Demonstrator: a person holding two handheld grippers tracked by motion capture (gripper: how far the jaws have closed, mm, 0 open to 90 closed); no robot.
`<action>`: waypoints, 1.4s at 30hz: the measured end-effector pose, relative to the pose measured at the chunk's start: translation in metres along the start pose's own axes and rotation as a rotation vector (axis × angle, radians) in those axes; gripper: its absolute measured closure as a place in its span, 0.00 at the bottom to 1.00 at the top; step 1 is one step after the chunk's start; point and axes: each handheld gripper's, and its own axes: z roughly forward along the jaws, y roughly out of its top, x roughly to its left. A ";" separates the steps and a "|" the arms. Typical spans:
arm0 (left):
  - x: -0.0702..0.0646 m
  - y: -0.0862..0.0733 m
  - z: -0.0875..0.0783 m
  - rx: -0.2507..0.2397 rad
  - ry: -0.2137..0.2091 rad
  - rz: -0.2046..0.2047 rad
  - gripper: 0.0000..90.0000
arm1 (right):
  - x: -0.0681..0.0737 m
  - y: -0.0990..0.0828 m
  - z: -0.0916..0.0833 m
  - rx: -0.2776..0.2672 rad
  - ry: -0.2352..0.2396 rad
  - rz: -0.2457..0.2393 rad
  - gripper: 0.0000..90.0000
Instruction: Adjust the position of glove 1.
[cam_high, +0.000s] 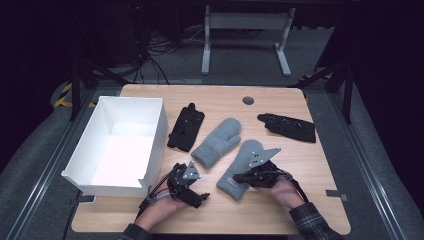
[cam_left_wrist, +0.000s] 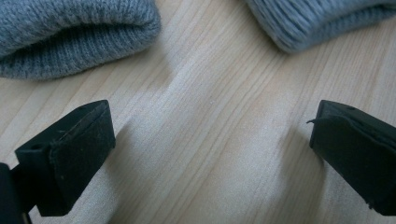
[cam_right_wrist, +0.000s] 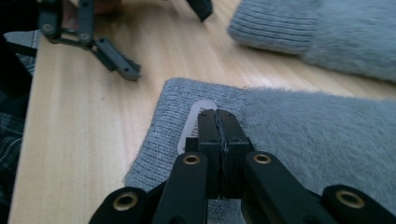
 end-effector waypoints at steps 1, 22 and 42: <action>0.000 0.000 0.000 0.000 0.000 0.000 0.00 | 0.002 0.000 0.001 0.002 0.004 -0.005 1.00; 0.000 0.000 0.000 -0.002 -0.005 -0.001 0.00 | -0.014 -0.030 -0.053 -0.066 -0.158 0.099 0.77; 0.000 0.000 -0.001 0.009 -0.003 0.003 0.00 | -0.024 -0.105 -0.082 -0.001 -0.494 0.251 0.18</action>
